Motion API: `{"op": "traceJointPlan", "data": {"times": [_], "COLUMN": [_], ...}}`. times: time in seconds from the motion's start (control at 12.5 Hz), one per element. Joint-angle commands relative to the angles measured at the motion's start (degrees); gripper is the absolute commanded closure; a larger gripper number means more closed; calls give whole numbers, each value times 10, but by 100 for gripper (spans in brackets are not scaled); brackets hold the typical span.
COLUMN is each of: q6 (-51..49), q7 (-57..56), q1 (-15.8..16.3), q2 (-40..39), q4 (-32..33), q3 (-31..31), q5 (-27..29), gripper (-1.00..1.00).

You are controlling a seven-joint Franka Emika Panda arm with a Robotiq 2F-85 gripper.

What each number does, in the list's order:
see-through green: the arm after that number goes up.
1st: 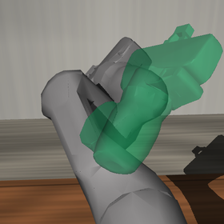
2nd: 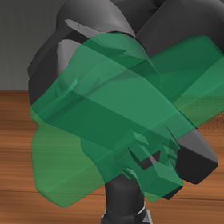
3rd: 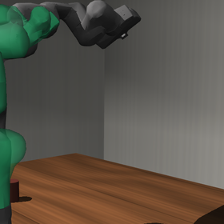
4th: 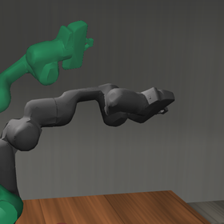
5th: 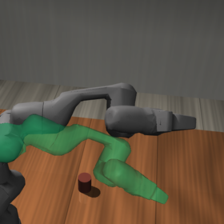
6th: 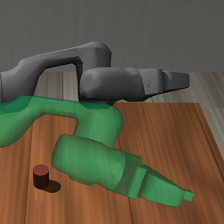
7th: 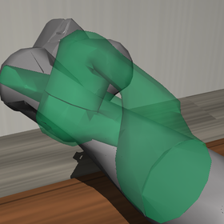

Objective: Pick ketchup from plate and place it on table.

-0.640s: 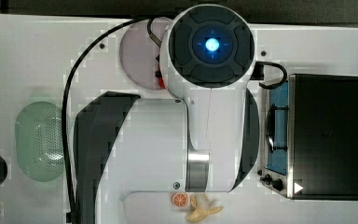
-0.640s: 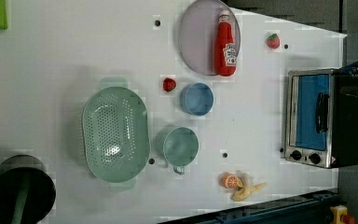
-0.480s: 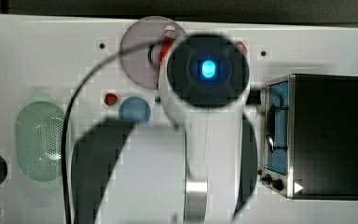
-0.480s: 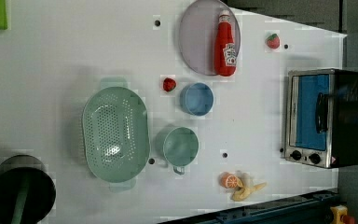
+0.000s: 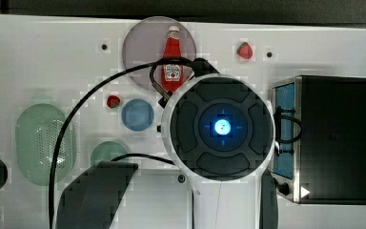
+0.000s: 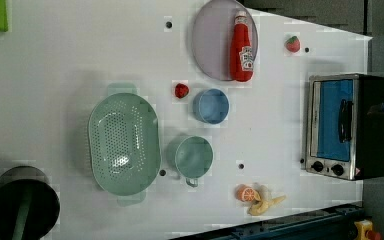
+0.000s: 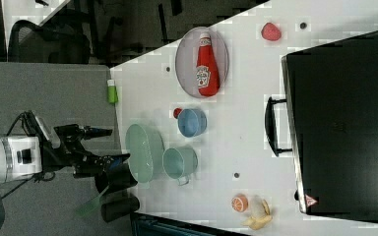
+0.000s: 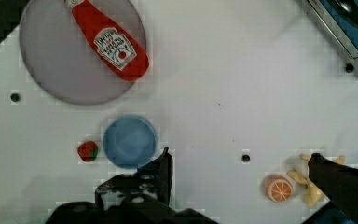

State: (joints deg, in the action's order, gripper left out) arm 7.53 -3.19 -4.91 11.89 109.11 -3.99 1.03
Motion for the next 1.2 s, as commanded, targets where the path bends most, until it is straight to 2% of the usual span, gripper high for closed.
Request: {"op": "traceJointPlan", "data": {"times": [0.08,0.48,0.8,1.2], "q6": [11,52,140,188], "q7": [9,-27,-112,-215], "q1": [-9,-6,-2,0], "q2": [-32,-109,-177,-268], "q4": [1,-1,-12,-40], "q3": [-4,-18,-24,-24], "q5": [-2,-2,-2,-3], "gripper": [-100,-100,-100,-100]}}
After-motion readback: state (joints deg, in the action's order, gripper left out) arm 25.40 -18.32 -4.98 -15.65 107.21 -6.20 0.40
